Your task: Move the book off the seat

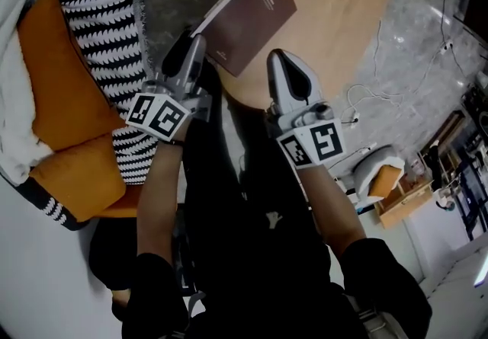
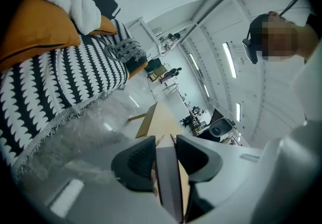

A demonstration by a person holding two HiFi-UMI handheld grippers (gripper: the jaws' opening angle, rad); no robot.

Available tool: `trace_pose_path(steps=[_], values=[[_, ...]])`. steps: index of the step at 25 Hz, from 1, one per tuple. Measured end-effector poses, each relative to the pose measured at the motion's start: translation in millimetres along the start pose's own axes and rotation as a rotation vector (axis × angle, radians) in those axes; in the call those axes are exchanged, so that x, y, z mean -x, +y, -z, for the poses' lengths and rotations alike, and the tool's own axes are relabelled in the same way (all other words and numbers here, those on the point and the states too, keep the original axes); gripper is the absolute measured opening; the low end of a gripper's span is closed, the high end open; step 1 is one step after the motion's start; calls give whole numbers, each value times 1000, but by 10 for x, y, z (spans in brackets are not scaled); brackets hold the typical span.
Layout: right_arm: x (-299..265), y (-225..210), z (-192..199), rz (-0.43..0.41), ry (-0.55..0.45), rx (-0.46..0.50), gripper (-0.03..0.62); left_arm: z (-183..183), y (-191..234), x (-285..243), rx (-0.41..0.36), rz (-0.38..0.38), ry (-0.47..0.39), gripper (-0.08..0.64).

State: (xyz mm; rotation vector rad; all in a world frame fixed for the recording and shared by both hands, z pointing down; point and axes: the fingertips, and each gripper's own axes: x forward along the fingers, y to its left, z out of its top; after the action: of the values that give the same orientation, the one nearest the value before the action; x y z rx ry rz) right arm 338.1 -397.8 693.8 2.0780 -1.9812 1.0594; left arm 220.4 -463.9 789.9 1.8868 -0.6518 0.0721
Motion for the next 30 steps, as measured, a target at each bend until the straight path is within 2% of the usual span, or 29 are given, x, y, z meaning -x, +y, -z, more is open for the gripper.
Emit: trace_pose_path(steps=[10,25,30], values=[[-86,-240,149,6,37,-3,8,242,180,-226,72,32,10,143],[-255,-201,330,-26,94,18,9,533,503,-406,172,69,38,146],[-317,-122,455,-37,117,47,8,653,557,-411,159,112,59,146]])
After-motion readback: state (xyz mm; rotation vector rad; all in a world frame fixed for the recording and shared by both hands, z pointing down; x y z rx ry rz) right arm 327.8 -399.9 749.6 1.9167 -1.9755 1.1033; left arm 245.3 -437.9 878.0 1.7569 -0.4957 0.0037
